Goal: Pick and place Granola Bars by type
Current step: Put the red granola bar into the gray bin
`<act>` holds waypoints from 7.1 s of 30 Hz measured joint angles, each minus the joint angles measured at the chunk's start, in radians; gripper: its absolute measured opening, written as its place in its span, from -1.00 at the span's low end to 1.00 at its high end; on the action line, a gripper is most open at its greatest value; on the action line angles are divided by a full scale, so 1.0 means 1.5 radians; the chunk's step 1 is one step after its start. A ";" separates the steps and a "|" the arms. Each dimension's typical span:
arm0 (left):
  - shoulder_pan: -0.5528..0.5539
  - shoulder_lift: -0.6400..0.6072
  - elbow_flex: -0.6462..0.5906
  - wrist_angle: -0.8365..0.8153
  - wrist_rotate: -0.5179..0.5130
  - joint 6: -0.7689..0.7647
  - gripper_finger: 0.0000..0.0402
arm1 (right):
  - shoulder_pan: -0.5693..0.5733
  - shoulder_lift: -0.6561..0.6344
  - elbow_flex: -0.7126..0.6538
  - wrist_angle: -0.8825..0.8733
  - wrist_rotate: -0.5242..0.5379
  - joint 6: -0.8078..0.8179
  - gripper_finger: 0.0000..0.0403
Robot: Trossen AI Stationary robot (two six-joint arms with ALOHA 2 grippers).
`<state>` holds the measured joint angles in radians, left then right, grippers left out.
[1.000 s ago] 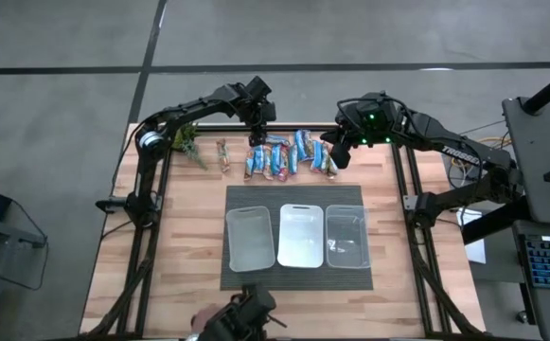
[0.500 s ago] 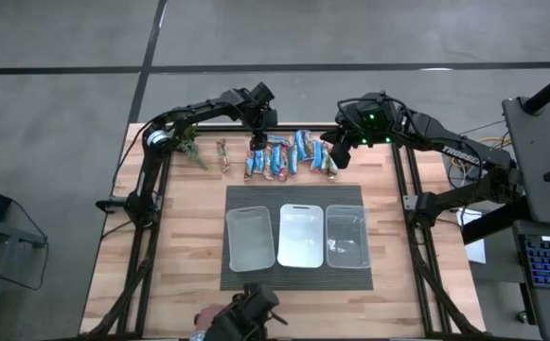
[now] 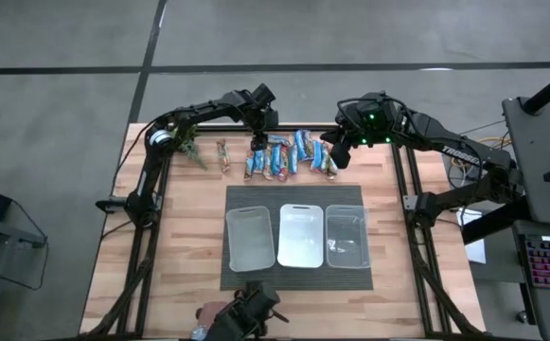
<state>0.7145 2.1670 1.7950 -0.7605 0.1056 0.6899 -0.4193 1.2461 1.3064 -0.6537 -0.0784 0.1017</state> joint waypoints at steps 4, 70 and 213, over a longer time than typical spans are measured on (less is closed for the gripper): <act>0.001 0.000 0.000 0.000 0.005 0.029 0.07 | 0.000 0.000 0.000 0.000 0.000 0.000 -0.96; 0.001 0.001 -0.110 0.146 -0.025 0.041 -0.54 | 0.000 0.000 0.000 0.000 0.000 0.002 -0.96; -0.515 -0.390 -0.148 -0.390 0.007 -0.661 -0.84 | 0.002 -0.011 0.000 0.001 -0.007 -0.033 -0.96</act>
<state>-0.0582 1.5818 1.5737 -1.3458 0.1154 -0.3014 -0.4168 1.2301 1.3060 -0.6524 -0.0890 0.0525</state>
